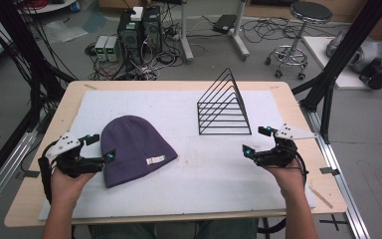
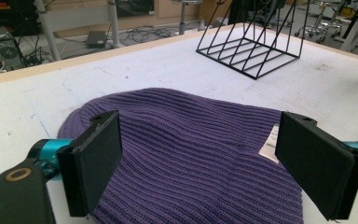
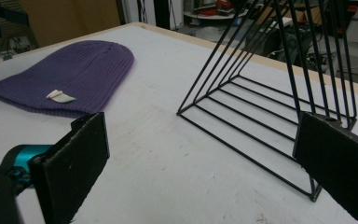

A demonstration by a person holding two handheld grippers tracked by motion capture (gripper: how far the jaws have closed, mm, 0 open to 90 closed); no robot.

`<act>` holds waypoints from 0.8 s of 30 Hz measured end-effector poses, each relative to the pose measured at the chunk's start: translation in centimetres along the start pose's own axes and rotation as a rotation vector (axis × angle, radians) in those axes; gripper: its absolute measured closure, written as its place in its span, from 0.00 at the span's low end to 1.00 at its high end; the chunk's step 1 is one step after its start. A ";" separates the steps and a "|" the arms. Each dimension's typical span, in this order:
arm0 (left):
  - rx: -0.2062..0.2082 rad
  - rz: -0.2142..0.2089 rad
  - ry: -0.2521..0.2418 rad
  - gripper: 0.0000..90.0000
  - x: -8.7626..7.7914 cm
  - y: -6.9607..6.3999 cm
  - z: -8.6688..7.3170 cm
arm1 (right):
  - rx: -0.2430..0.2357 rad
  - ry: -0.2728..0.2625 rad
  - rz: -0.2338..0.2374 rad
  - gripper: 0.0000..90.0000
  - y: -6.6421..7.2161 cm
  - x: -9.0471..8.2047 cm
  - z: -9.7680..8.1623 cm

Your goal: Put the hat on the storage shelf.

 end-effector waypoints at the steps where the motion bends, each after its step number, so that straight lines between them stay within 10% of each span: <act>1: 0.004 0.008 0.000 0.17 0.1 0.1 0.0 | 0.004 0.000 -0.001 0.03 0.0 0.1 0.0; 16: -0.036 0.043 0.006 0.16 1.3 2.0 0.1 | -0.033 0.074 0.006 0.03 0.7 0.7 -0.8; 24: -0.067 0.100 0.056 0.17 4.7 5.9 0.1 | -0.029 0.095 -0.001 0.03 0.4 0.5 -1.1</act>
Point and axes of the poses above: each handheld gripper's, and its own axes: x roughly forward along the jaws, z roughly out of its top, y roughly to its left, the point moved 7 cm from there along x, roughly forward along the jaws, and after that the axes turned 15 degrees about -y, right-handed, at the moved point
